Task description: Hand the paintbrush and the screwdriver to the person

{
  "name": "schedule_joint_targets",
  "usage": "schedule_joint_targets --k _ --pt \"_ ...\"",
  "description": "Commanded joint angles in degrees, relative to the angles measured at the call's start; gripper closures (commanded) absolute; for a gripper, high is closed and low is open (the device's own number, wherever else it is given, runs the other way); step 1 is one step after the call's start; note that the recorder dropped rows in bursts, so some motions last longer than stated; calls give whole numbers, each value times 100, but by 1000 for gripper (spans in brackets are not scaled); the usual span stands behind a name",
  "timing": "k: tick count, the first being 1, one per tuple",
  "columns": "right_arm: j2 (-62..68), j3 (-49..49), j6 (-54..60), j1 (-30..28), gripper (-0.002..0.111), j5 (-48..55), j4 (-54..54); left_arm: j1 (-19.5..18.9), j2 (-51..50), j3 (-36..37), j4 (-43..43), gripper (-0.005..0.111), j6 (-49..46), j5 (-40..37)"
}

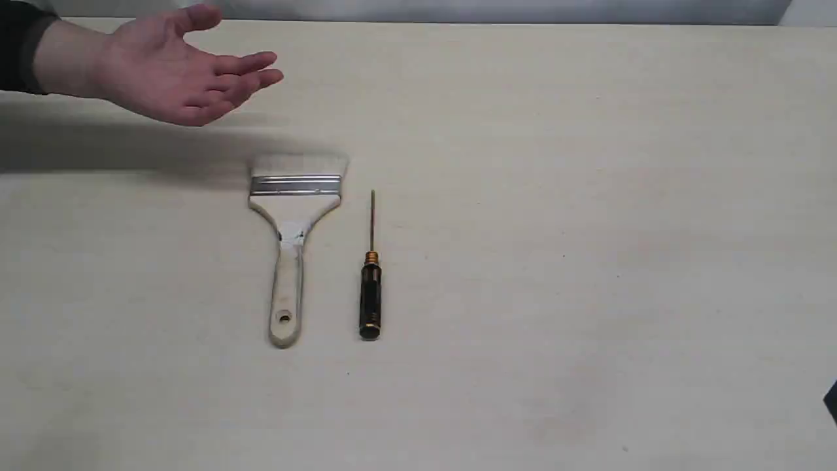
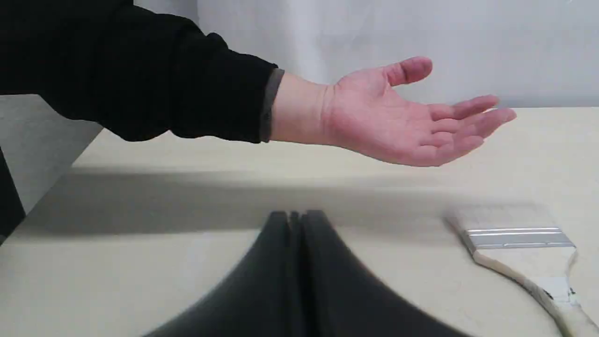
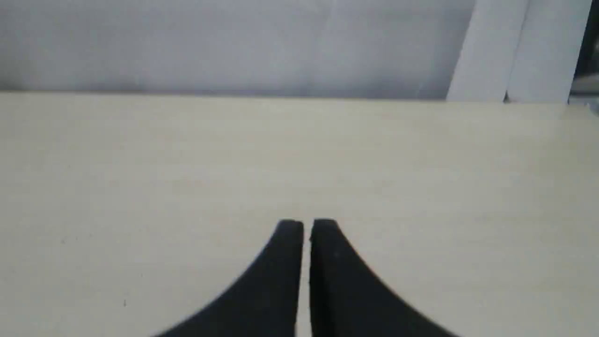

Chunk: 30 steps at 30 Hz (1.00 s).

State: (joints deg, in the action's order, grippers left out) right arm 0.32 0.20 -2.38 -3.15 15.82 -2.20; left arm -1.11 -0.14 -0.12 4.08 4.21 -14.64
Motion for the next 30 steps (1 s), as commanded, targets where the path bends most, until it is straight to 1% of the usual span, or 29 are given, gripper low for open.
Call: schedule_joint_targets --k 1,5,14,16,19,20,22,25,27,30 --pt "-32 -20 28 -17 104 -903 -83 47 14 12 -2 107 12 35" --pt "-32 -20 28 -17 104 -1657 -83 47 14 12 -2 107 12 35" --pt "-32 -20 28 -17 104 -2207 -83 47 14 12 -2 107 12 35" --pt "-32 -20 -174 -4 104 -2646 265 47 14 12 -2 107 12 35" --pt "-32 -20 -924 -4 104 -3107 1128 47 14 12 -2 107 12 35" --pt "-32 -20 -1306 -4 104 -3090 1493 47 14 12 -2 107 12 35" --pt "-32 -20 -1770 -4 104 -3053 1804 47 14 12 -12 107 12 35" --pt "-32 -20 -2242 -4 104 -2924 1778 47 14 12 -24 107 12 32" --pt "-32 -20 -2273 -4 104 -2796 1750 47 14 12 -24 107 12 35" --pt "-32 -20 -2522 -4 104 -2600 1185 47 14 12 -24 107 12 35"
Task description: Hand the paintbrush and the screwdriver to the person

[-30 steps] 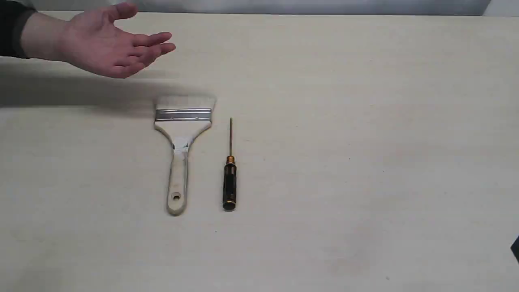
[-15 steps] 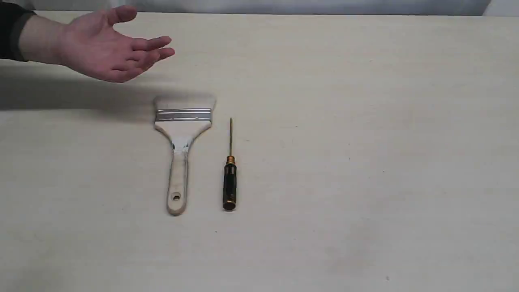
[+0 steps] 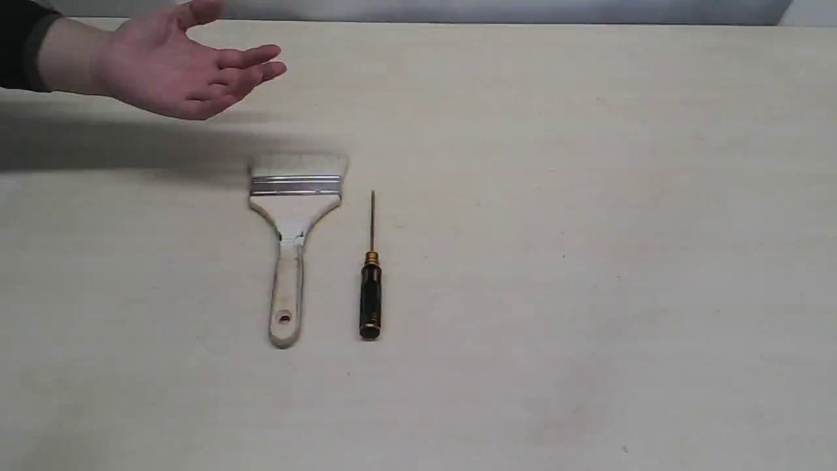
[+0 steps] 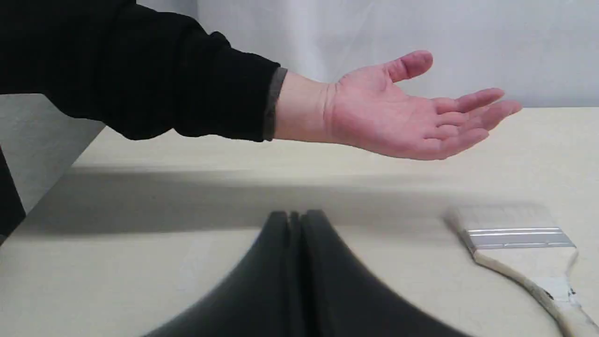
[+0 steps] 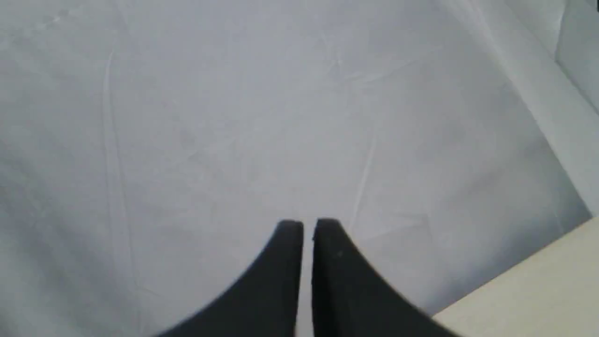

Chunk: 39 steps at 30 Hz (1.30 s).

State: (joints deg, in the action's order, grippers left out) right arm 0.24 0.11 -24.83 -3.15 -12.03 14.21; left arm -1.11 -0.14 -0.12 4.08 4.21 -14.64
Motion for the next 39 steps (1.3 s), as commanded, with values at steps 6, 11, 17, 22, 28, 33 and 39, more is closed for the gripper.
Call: schedule_joint_targets --k 6,11,17,22,28,33,39 --pt "-24 -11 -1610 -4 104 115 -1891 47 14 12 -24 107 12 35" --pt "-24 -11 -3088 -4 104 -965 -3616 47 14 12 -24 107 12 35" --pt "129 342 -5366 -4 104 -2729 -6341 47 14 12 -24 107 12 35" --pt "826 1293 -6439 -4 96 -2539 -8082 47 14 12 -13 107 12 46" --pt "2101 2113 -7484 -4 73 -2881 -9345 47 14 12 15 107 12 36" --pt "3088 2412 -7631 -4 69 -2881 -9812 47 14 12 15 107 12 36" --pt "4033 2699 -6944 -4 69 -2881 -10070 47 14 12 15 107 12 36"
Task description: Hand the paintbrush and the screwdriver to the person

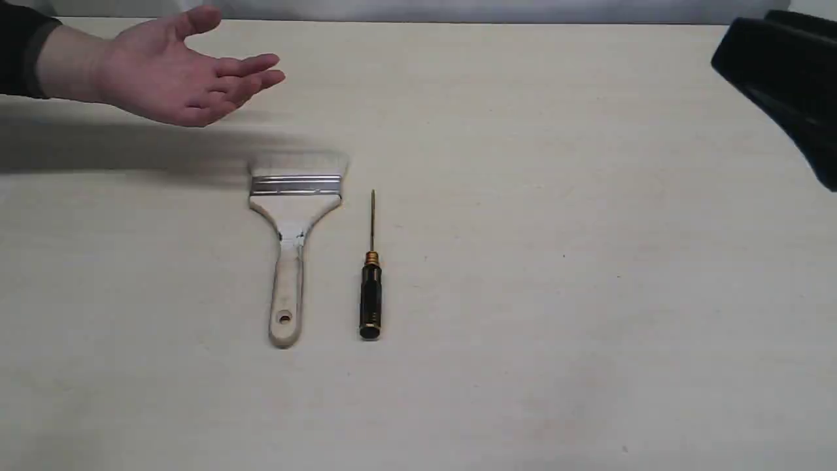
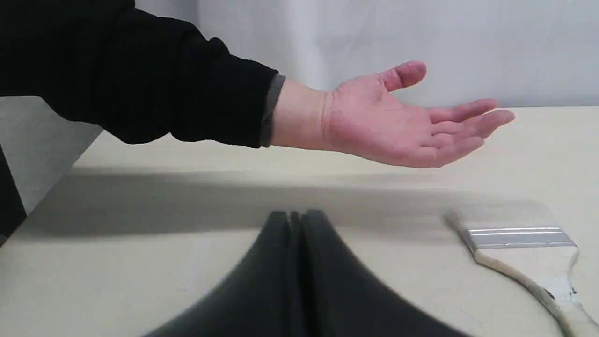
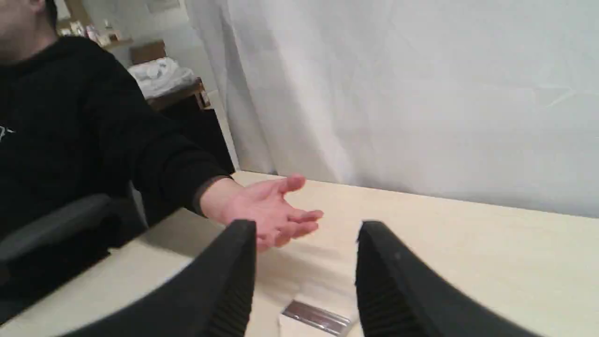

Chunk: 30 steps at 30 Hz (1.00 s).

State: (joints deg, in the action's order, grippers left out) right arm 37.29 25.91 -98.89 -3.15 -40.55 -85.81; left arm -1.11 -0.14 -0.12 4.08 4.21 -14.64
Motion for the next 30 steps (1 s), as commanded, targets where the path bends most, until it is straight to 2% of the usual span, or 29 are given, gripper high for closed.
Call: schedule_joint_targets --k 1,5,6,8,9,11,14,16,19,21,26,28,30 --pt "442 142 801 -4 69 -136 77 47 14 12 15 107 12 36" --pt "812 142 3160 -4 70 -1096 1349 47 14 12 15 107 12 36" --pt "866 142 3346 -4 70 -1015 1782 47 14 12 15 107 12 36" --pt "900 224 3295 -4 70 110 3103 47 14 12 15 107 12 36" --pt "900 346 3416 -4 70 616 3202 47 14 12 15 107 12 36" --pt "979 671 3577 -4 70 1433 2621 47 14 12 15 107 12 36" --pt "1115 1061 2730 170 70 1371 1363 47 14 12 -29 107 12 18" --pt "1188 1264 2548 560 70 1495 852 47 14 12 -16 107 12 30" --pt "1354 1417 2795 1373 70 2360 654 47 14 12 -16 107 12 30" --pt "1529 1549 3187 2053 70 3333 694 47 14 12 -16 107 12 30" --pt "2301 1997 3439 3715 70 6525 694 47 14 12 -16 107 12 30" --pt "2625 2121 3442 4181 70 6990 694 47 14 12 -16 107 12 30" --pt "3008 2180 3273 4513 70 6927 709 47 14 12 -16 107 12 30"
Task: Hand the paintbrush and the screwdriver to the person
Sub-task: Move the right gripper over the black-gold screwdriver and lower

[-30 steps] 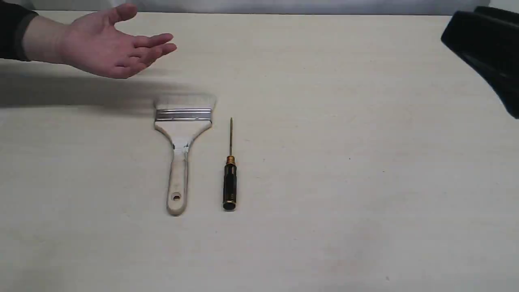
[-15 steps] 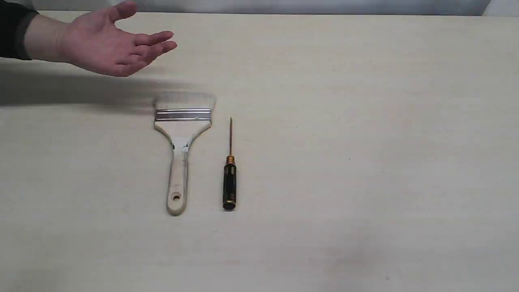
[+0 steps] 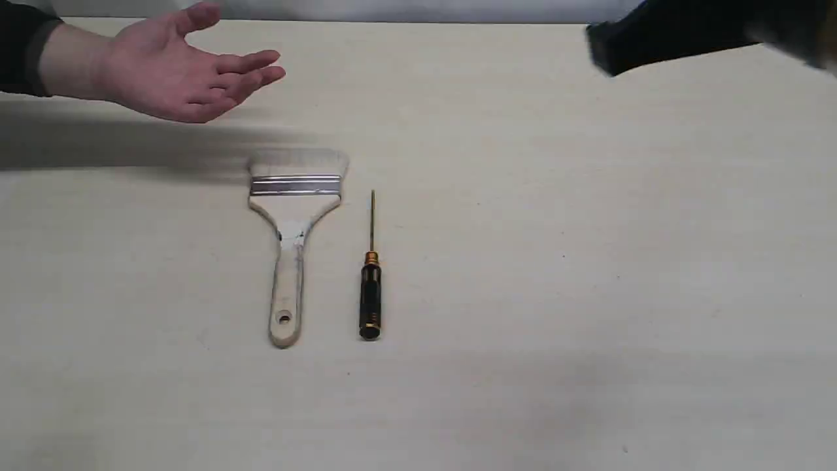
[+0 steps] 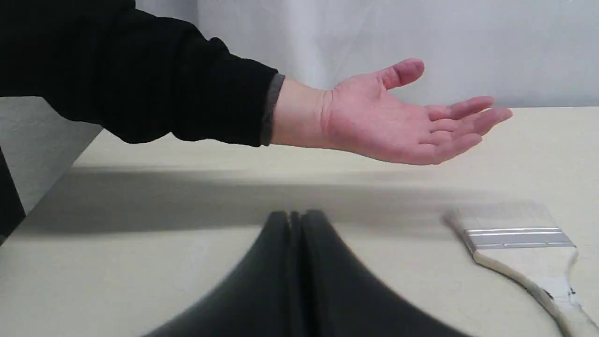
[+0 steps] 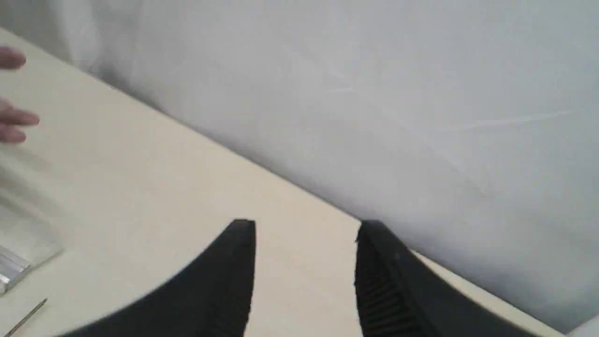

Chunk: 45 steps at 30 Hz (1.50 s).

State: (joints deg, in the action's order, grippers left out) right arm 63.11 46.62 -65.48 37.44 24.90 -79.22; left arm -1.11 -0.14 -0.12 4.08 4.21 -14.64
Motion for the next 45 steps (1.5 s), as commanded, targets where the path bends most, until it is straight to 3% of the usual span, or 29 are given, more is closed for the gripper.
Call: schedule_joint_targets --k 1,6,12,16,29,37,45 --pt "617 138 -310 589 70 212 104 47 14 12 -16 107 12 30" --pt "1492 538 -499 873 70 -188 1218 47 14 12 -16 107 12 30" --pt "2588 1362 1839 873 68 195 3632 47 14 12 -1 107 12 42" --pt "3149 2043 3265 862 53 724 5196 47 14 12 -1 107 12 42" --pt "4418 3609 3341 809 53 2415 5867 47 14 12 -1 107 12 42" --pt "5173 3659 4257 354 53 2286 7677 47 14 12 -1 107 12 42" --pt "5517 3659 4423 396 53 1768 7841 47 14 12 -19 107 12 18"
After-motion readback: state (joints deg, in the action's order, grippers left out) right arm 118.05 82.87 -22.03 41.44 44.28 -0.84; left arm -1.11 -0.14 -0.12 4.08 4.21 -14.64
